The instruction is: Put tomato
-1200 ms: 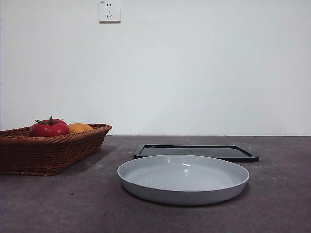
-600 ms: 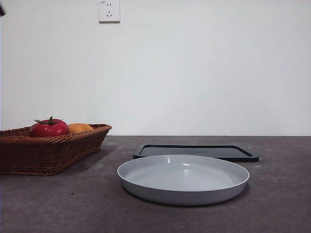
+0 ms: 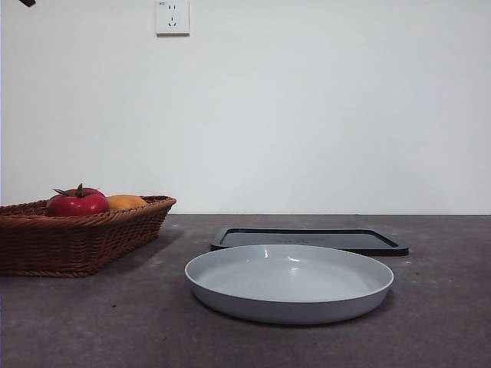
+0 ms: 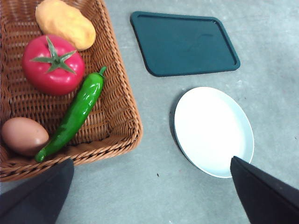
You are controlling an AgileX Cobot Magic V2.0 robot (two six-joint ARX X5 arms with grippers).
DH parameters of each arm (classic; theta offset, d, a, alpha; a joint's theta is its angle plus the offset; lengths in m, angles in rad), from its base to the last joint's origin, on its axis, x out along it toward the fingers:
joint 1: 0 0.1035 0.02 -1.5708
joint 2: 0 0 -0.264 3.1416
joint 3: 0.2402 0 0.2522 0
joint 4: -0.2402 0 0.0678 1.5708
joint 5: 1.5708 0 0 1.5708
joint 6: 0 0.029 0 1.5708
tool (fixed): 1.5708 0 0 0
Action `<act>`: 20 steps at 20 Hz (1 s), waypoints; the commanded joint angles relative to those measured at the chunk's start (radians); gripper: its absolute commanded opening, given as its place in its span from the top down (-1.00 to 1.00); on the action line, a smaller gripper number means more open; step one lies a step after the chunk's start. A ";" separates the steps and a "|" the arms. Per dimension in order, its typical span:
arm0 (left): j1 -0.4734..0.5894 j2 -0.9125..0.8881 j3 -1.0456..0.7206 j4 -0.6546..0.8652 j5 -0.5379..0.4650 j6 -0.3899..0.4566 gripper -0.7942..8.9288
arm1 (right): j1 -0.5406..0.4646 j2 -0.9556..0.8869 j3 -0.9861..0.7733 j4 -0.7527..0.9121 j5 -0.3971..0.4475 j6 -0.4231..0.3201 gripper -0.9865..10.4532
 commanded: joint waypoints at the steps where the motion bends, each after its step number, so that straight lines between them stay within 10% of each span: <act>1: -0.001 0.039 0.023 0.028 -0.018 -0.005 -0.51 | 0.003 0.008 0.015 0.008 0.000 -0.001 -0.17; 20: -0.015 0.734 0.444 0.103 -0.277 -0.006 -0.51 | 0.003 0.008 0.015 0.007 0.000 0.004 -0.17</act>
